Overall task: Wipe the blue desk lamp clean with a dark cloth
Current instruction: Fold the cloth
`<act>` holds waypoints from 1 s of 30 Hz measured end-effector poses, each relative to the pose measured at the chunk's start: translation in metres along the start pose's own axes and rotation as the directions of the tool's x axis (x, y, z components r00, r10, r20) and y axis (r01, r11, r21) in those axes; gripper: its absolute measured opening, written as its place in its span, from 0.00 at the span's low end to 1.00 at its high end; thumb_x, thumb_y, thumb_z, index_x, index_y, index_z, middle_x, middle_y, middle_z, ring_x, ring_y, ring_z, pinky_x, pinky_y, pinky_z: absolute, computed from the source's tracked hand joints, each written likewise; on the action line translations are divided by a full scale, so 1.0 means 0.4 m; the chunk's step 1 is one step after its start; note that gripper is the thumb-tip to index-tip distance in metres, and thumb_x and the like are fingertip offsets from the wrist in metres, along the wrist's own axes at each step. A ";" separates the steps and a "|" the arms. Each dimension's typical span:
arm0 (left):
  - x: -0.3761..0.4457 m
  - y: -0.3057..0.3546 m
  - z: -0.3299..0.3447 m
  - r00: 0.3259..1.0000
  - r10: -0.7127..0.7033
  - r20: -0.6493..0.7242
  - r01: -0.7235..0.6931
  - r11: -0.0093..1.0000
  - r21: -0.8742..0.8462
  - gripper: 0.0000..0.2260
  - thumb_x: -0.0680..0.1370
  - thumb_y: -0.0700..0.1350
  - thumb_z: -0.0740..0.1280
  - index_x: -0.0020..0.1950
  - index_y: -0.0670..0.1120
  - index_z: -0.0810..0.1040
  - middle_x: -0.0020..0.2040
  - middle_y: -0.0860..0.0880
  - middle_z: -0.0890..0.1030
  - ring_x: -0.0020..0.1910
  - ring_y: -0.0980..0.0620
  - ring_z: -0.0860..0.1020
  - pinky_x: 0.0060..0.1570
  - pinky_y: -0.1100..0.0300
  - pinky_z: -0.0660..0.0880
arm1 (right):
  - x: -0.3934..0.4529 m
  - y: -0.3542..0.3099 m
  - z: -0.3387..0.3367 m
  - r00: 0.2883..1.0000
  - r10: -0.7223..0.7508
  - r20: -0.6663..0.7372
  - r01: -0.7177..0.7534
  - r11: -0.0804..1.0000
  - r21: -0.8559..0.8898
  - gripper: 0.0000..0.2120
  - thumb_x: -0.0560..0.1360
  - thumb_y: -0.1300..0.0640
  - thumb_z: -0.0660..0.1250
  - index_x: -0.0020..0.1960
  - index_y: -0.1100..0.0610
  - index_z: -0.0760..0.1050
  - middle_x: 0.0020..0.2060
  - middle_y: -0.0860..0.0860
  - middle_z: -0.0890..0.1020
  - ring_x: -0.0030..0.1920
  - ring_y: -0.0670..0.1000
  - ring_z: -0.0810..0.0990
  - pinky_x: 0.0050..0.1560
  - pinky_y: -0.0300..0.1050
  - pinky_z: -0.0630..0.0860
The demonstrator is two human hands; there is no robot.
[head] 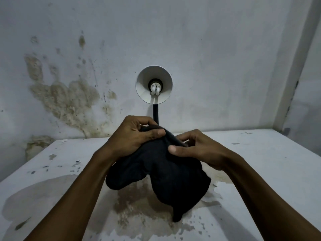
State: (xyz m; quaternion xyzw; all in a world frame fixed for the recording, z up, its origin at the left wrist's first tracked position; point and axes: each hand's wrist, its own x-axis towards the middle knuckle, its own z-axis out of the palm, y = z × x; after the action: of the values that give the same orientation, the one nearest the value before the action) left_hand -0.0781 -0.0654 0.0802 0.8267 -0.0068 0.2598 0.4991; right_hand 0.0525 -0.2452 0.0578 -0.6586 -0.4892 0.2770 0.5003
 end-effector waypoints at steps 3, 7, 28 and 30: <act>0.019 0.016 -0.010 0.974 -0.060 0.219 0.031 0.991 0.134 0.12 0.69 0.49 0.75 0.45 0.41 0.86 0.40 0.44 0.86 0.40 0.50 0.84 0.42 0.58 0.80 | 0.007 0.009 0.015 0.996 -0.047 0.082 0.042 0.997 0.058 0.07 0.74 0.55 0.73 0.42 0.58 0.86 0.40 0.56 0.86 0.43 0.52 0.84 0.46 0.46 0.77; 0.052 0.015 -0.028 0.967 -0.104 0.234 0.079 0.990 0.115 0.16 0.68 0.50 0.76 0.46 0.38 0.85 0.42 0.39 0.85 0.41 0.48 0.83 0.44 0.56 0.79 | 0.022 0.014 0.040 0.985 -0.066 0.160 -0.020 0.876 0.482 0.11 0.74 0.55 0.69 0.46 0.63 0.83 0.43 0.58 0.85 0.43 0.53 0.84 0.46 0.43 0.80; -0.062 -0.154 0.012 0.883 -0.404 0.241 0.335 0.181 -0.925 0.37 0.67 0.65 0.72 0.66 0.40 0.76 0.64 0.39 0.80 0.59 0.39 0.81 0.58 0.43 0.77 | 0.065 0.024 0.085 0.946 0.287 -0.149 0.024 0.395 0.918 0.20 0.81 0.50 0.62 0.56 0.66 0.82 0.52 0.62 0.85 0.48 0.59 0.86 0.44 0.53 0.85; -0.053 -0.151 0.008 0.881 -0.440 0.174 0.311 0.261 -0.914 0.27 0.60 0.53 0.82 0.51 0.43 0.78 0.53 0.41 0.84 0.49 0.43 0.83 0.51 0.49 0.79 | 0.058 0.034 0.075 0.927 0.324 -0.188 0.022 0.454 0.891 0.20 0.81 0.51 0.63 0.65 0.64 0.76 0.56 0.61 0.84 0.54 0.58 0.85 0.47 0.52 0.84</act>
State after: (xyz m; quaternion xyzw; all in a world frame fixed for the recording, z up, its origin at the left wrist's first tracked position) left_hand -0.0787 -0.0429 0.0203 0.3620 0.0741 0.1312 0.9199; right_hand 0.0404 -0.2124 0.0378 -0.3838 -0.1227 0.4177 0.8144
